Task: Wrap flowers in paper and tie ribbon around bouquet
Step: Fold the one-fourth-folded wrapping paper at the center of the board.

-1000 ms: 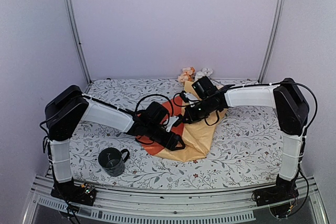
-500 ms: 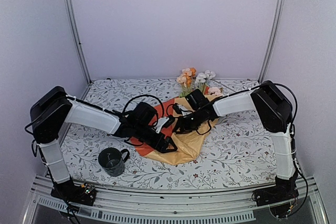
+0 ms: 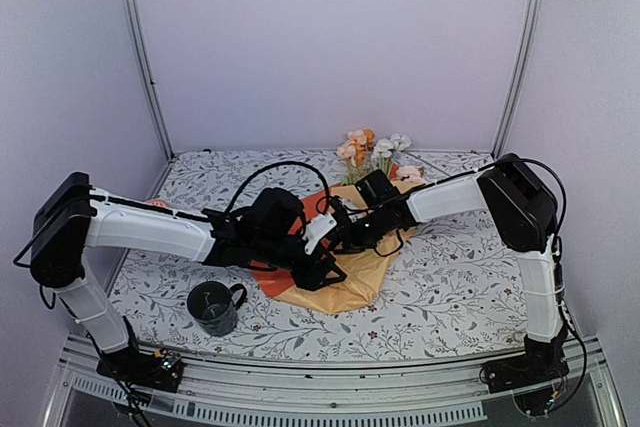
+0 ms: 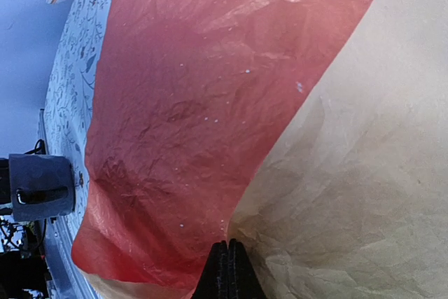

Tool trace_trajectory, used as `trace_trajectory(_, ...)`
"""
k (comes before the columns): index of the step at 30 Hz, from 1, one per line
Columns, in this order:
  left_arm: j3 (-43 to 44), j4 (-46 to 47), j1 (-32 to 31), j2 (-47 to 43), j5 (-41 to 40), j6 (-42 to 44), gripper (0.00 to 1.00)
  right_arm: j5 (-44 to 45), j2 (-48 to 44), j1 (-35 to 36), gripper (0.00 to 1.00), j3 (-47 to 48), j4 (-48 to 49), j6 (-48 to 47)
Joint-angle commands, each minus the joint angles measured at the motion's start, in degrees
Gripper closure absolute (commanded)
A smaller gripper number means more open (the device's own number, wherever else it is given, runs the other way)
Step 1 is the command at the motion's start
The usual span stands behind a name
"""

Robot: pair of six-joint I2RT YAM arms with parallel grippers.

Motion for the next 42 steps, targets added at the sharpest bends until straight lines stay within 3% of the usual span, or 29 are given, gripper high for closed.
trace_trajectory(1, 1.05, 6.77, -3.43, 2.51, -8.63, 10.49, 0.44, -6.91, 0.74, -0.88, 1.00, -1.97, 4.55, 1.22)
trace_trajectory(4, 1.94, 9.57, -3.89, 4.88, -12.90, 15.04, 0.41, -7.39, 0.54, -1.17, 1.00, -2.33, 4.69, 1.38)
trace_trajectory(8, 7.11, 6.12, -3.95, 9.87, -17.40, 14.92, 0.41, -8.38, 0.39, -1.46, 1.00, -2.84, 4.69, 0.93)
trace_trajectory(14, 6.86, 8.35, -4.30, 7.05, -9.46, 14.77, 0.42, -9.63, 0.91, -1.72, 1.00, -2.86, 4.69, 0.24)
trace_trajectory(16, 7.17, 8.31, -4.39, 7.94, -9.89, 16.08, 0.44, -10.09, 0.83, -1.96, 1.00, -2.86, 4.65, 0.09)
trace_trajectory(21, 12.69, -1.64, -4.50, 14.63, -13.43, 16.59, 0.55, -8.89, -0.49, -2.16, 1.00, -2.86, 3.90, -0.11)
trace_trajectory(29, 3.30, -3.37, -4.58, 12.69, -11.45, 13.73, 0.59, -7.27, -4.07, -2.35, 0.98, -2.94, 2.29, -0.84)
trace_trajectory(36, 0.90, -1.91, -4.65, 13.27, -8.82, 11.70, 0.59, -6.70, -10.33, -3.42, 0.86, -1.85, 0.51, -0.28)
trace_trajectory(42, -0.31, -1.29, -4.53, 13.57, -9.23, 11.51, 0.59, -0.94, -19.98, -4.77, 0.67, -1.14, -7.67, -0.54)
